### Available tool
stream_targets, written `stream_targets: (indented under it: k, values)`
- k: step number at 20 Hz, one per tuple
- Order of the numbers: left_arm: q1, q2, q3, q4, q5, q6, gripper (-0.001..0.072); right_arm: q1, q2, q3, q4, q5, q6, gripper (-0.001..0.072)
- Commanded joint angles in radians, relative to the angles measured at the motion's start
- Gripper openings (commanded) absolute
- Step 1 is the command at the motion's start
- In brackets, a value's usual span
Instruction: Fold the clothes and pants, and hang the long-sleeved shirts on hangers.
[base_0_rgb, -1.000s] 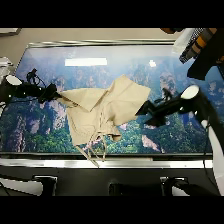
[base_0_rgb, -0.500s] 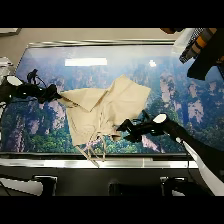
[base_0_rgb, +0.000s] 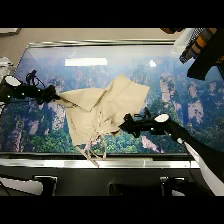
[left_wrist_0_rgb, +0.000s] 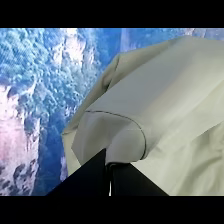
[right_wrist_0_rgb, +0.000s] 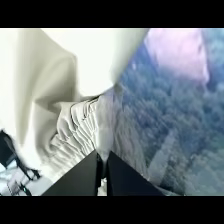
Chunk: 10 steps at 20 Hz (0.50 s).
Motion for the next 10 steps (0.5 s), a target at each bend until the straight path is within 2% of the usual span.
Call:
stream_targets:
  k: [1,4,7,10]
  values:
    - [0.04,0.0,0.0,0.006,-0.103,-0.001,0.0013,-0.195,0.099,0.054,-0.206,0.061,0.088,0.0036]
    - [0.038,-0.001,-0.001,0.024,-0.179,-0.009,0.0013,-0.363,0.142,0.2,-0.394,0.103,0.128,0.0036]
    - [0.006,-0.002,-0.016,0.024,-0.203,-0.043,0.0013,-0.399,0.124,0.319,-0.534,0.05,0.177,0.0036]
    - [-0.041,-0.001,-0.065,0.024,-0.208,-0.089,0.0013,-0.397,0.039,0.357,-0.542,0.015,0.175,0.0037]
